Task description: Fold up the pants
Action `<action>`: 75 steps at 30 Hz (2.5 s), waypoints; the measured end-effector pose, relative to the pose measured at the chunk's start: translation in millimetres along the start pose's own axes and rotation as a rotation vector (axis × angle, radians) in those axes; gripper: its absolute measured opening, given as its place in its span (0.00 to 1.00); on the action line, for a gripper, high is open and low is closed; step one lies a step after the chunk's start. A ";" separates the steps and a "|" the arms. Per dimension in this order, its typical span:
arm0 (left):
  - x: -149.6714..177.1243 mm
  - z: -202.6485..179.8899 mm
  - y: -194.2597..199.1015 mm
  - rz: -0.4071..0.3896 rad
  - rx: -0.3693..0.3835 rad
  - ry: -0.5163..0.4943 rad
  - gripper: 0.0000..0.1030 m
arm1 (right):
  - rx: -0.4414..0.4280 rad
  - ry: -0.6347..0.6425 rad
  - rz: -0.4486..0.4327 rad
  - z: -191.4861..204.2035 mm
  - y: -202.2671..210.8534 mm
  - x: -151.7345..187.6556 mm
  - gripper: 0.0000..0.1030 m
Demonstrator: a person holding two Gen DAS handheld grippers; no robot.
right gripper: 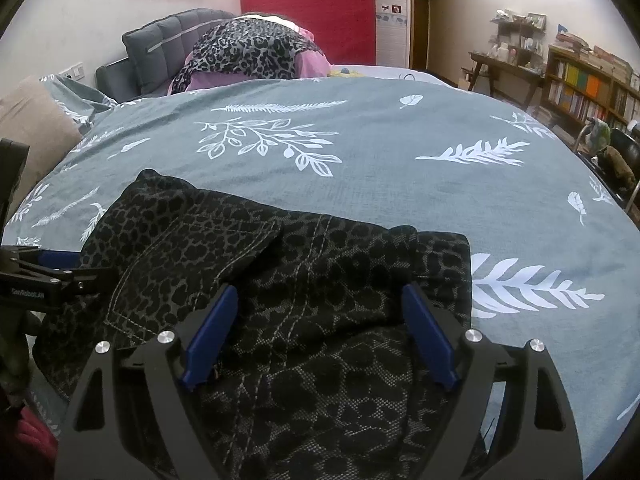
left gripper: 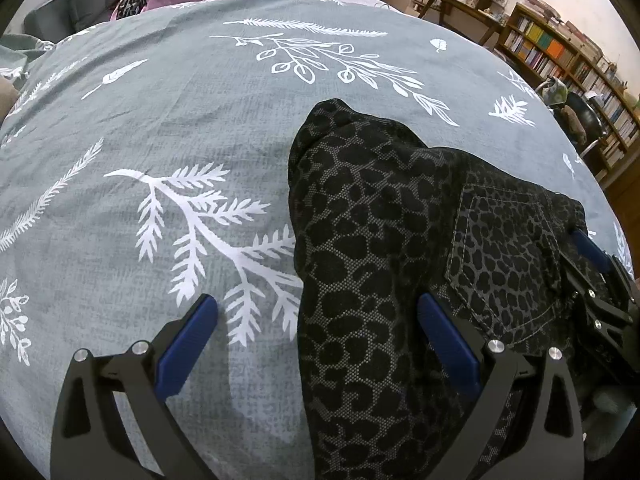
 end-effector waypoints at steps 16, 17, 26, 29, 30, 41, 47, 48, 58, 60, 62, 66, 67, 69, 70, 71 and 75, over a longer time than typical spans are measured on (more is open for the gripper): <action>-5.3 -15.3 11.3 -0.016 0.010 -0.049 0.95 | -0.002 -0.201 0.077 -51.9 20.3 8.5 0.91; -4.2 -15.4 9.4 -0.010 0.018 -0.043 0.95 | -0.032 -0.234 0.097 -51.8 17.1 13.8 0.91; -1.7 -14.3 0.1 0.021 0.071 -0.027 0.95 | -0.179 -0.375 0.171 -54.2 7.3 30.7 0.96; -0.6 -9.3 -6.6 0.062 0.139 0.039 0.95 | -0.206 -0.357 0.190 -52.2 6.0 31.1 0.98; -0.4 -8.2 -8.1 0.071 0.158 0.052 0.95 | -0.212 -0.356 0.194 -52.0 5.0 31.2 0.98; -1.1 -12.0 -8.7 0.105 0.251 0.088 0.95 | -0.310 -0.398 0.227 -42.9 3.1 26.8 0.97; 2.8 -40.4 -8.0 0.154 0.371 0.051 0.92 | -0.315 -0.428 0.251 -54.8 -0.5 27.6 0.85; 2.8 -40.7 -8.7 0.154 0.372 0.054 0.92 | -0.316 -0.439 0.248 -55.3 -1.5 26.8 0.85; 0.1 -27.9 -5.9 0.165 0.429 0.123 0.73 | -0.411 -0.466 0.276 -50.4 -2.1 28.8 0.80; -0.7 -28.2 -6.1 0.160 0.427 0.124 0.73 | -0.405 -0.460 0.273 -48.3 -4.6 26.8 0.80; -1.8 -28.7 -3.9 0.154 0.420 0.125 0.70 | -0.404 -0.460 0.249 -45.4 -2.0 22.1 0.74; -9.5 -27.9 7.5 0.110 0.418 0.125 0.57 | -0.431 -0.501 0.191 -48.3 14.9 14.0 0.55; -12.8 -29.0 10.4 0.101 0.421 0.128 0.54 | -0.439 -0.511 0.177 -49.6 18.5 10.0 0.54; -22.0 -31.6 17.0 0.079 0.426 0.120 0.50 | -0.445 -0.509 0.160 -49.1 22.3 3.0 0.52; -25.9 -34.1 18.1 0.071 0.428 0.113 0.48 | -0.450 -0.499 0.150 -47.2 24.9 -1.7 0.52; -30.3 -36.6 20.6 0.061 0.432 0.104 0.47 | -0.453 -0.489 0.143 -45.7 26.8 -5.1 0.51; -45.4 -46.4 30.9 0.023 0.445 0.061 0.44 | -0.471 -0.444 0.102 -40.0 36.4 -25.6 0.47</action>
Point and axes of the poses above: each gripper's, at about its wrist camera, not at the fingertips, and y roughly against the way its jaws point, z to its left, x to its underside, the point moved 9 cm from there along -y, roughly the way its jaws point, and after that the axes turned 6 degrees about -z, right-handed, at the moved point
